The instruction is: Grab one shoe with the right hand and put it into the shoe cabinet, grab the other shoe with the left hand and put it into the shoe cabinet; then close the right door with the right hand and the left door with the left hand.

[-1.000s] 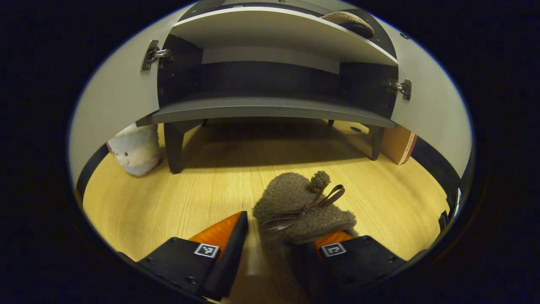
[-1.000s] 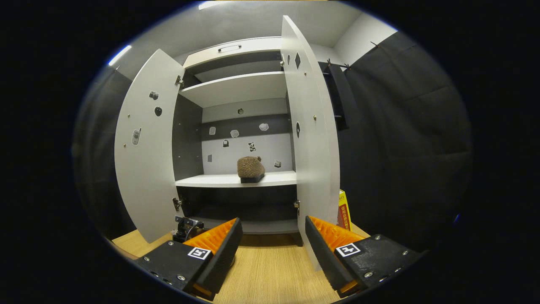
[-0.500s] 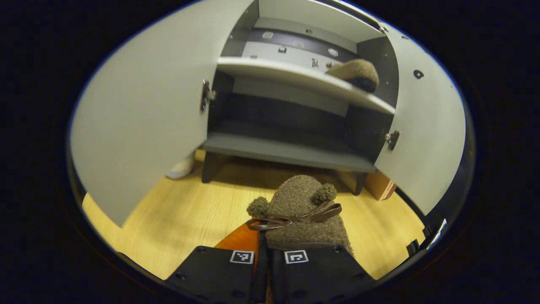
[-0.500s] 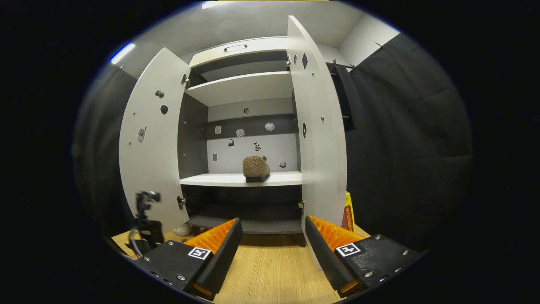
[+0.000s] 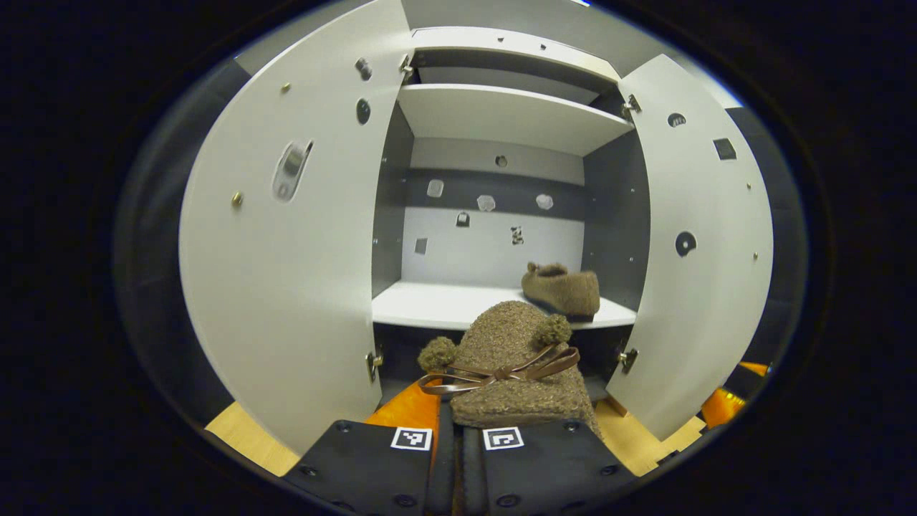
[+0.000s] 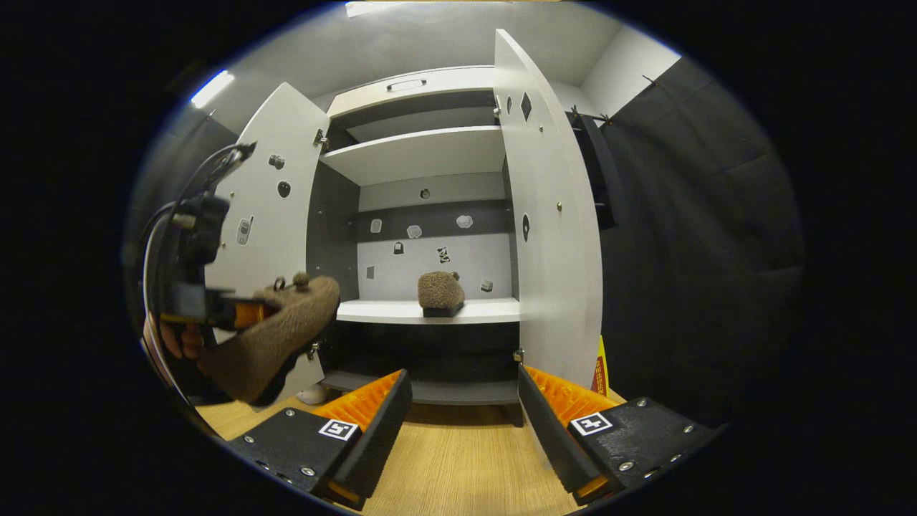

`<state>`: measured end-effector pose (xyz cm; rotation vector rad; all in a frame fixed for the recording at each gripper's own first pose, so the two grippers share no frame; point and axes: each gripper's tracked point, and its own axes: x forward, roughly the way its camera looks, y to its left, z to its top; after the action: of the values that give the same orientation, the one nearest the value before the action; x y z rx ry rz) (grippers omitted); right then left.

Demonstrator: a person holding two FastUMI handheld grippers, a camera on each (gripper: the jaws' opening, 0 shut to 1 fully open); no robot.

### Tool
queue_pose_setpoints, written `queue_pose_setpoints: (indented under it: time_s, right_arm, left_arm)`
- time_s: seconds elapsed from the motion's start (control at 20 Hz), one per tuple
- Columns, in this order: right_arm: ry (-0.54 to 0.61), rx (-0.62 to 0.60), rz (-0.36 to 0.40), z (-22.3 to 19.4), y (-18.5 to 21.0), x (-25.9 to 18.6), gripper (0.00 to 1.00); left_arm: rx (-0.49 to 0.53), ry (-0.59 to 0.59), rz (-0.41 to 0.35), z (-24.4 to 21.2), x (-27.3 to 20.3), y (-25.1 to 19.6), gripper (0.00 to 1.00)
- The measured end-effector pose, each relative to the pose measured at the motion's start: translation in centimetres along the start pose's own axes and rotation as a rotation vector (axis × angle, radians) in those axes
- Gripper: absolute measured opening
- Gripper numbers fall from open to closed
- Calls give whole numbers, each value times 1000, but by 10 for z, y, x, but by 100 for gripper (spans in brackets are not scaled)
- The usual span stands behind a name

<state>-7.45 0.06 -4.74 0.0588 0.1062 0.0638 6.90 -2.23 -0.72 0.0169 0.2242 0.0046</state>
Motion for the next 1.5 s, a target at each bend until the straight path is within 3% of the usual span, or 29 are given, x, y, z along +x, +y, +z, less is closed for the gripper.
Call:
queue_pose_setpoints:
  time_s: [0.2, 0.4, 0.5, 0.6, 0.8, 1.0, 1.3, 1.4, 1.5]
  right_arm:
    - [3, -30, -47, 3, -17, -9, 92]
    - [5, -52, -91, 8, -35, -15, 92]
    - [8, -51, -89, 11, -40, -13, 92]
    - [12, -37, -91, 11, -42, -12, 92]
    - [16, -29, -89, 15, -42, -17, 92]
    - [32, -4, -77, 15, -35, -23, 92]
    - [49, 11, -130, 13, -36, -42, 92]
    - [59, 14, -153, 11, -39, -48, 92]
    - [65, 31, -167, 9, -41, -52, 92]
  left_arm:
    - [44, -35, -16, 58, 71, -20, 12]
    - [58, 5, -49, 67, 131, -51, 13]
    - [90, 31, -43, 58, 158, -54, 12]
    - [40, 111, -41, 40, 180, -54, 12]
    - [40, 162, 36, 30, 229, -32, 12]
    - [58, 223, 30, 19, 269, -32, 12]
    - [50, 288, 62, -2, 304, -24, 12]
    - [50, 278, 47, 1, 307, -29, 13]
    - [38, 267, 62, 3, 304, -27, 27]
